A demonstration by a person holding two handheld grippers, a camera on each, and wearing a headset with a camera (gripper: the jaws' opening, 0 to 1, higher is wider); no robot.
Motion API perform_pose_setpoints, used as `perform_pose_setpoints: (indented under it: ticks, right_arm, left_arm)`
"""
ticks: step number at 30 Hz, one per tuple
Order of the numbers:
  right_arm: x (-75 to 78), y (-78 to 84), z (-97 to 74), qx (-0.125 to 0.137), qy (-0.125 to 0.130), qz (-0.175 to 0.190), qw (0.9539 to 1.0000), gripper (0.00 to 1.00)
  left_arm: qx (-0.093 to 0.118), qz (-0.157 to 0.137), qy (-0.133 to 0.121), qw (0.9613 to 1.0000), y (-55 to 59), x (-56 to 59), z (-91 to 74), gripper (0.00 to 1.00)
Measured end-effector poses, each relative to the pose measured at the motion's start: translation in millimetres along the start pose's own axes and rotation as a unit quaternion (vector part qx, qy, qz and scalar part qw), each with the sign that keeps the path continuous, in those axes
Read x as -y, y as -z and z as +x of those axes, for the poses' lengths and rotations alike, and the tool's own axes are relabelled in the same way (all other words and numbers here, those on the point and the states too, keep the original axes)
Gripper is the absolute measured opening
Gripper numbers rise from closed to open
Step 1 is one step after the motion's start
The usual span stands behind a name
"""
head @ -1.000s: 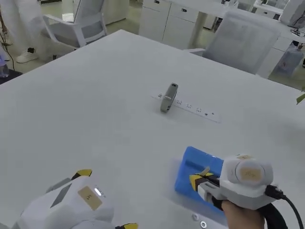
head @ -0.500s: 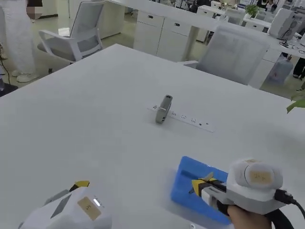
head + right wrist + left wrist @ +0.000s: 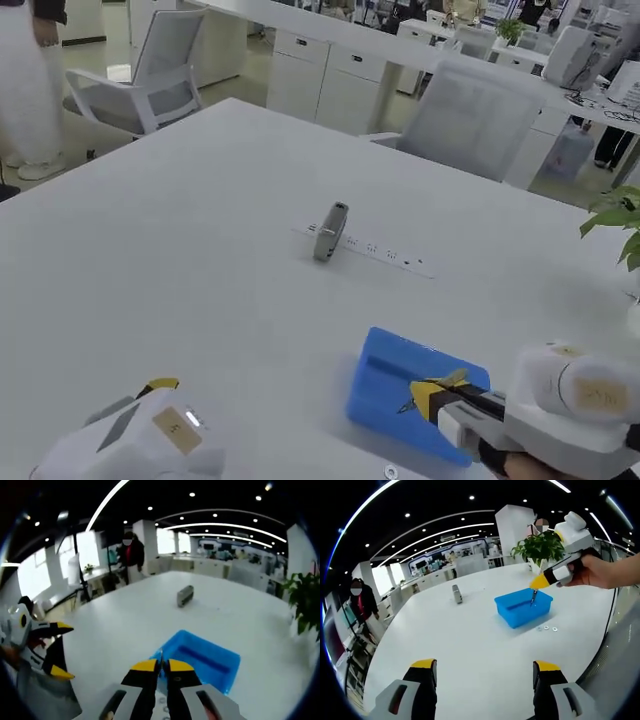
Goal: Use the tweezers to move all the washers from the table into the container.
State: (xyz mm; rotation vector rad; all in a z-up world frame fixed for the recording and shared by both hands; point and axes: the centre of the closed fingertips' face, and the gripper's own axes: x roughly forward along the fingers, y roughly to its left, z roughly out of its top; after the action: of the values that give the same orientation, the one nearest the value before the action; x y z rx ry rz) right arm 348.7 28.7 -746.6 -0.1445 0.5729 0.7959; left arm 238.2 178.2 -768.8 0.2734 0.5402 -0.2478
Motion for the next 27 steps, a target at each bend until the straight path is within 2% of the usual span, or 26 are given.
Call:
perform_pose_setpoints:
  ticks: [9,12,16,20,23,27]
  right_arm:
    - [-2.0,33.7,-0.2,-0.035,0.003,0.007,0.9993,0.03]
    - [-3.7,40.8,1.5,-0.039,-0.009,0.012,0.9991,0.03]
    - [0.0,53.1,7.2,-0.055,-0.003,0.01,0.9984,0.03]
    - [4.7,59.7,12.4,-0.06,0.004,0.012,0.9981,0.04]
    - [8.5,63.3,15.5,-0.065,0.013,0.001,0.9978,0.04]
    - [10.4,65.8,18.8,-0.068,0.012,0.005,0.9976,0.04]
  left_arm:
    - [0.001,0.001,0.0,1.0,-0.5,0.0,-0.4,0.8]
    - [0.0,0.001,0.0,1.0,-0.1,0.1,-0.4,0.8]
    - [-0.003,0.003,0.001,1.0,0.7,0.7,0.0,0.8]
    - [-0.006,0.003,0.002,1.0,1.9,0.8,0.2,0.8]
    - [-0.006,0.003,0.002,1.0,2.3,0.8,0.4,0.8]
    - [-0.009,0.003,0.002,1.0,3.0,0.7,0.6,0.8]
